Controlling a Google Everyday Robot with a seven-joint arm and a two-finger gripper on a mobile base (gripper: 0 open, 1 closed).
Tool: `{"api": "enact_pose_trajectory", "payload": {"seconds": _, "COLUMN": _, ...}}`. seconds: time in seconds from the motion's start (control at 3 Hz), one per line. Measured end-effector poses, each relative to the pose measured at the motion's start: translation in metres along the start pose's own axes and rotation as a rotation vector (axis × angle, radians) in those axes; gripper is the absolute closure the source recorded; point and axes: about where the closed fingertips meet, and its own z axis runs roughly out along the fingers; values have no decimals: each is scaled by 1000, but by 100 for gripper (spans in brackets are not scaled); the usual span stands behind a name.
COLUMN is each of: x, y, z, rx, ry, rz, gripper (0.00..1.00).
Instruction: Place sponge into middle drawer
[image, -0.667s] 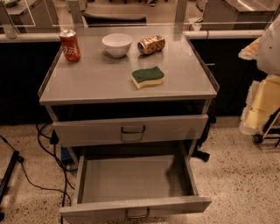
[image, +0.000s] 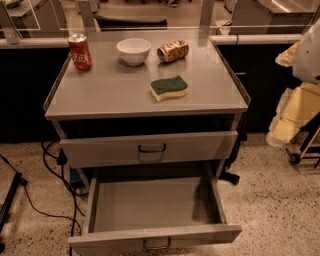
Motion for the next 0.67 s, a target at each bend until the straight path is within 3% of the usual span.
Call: {"api": "enact_pose_trajectory", "payload": {"seconds": 0.67, "x": -23, "y": -55, "z": 46, "rx": 50, "ry": -151, "rz": 117, "gripper": 0}}
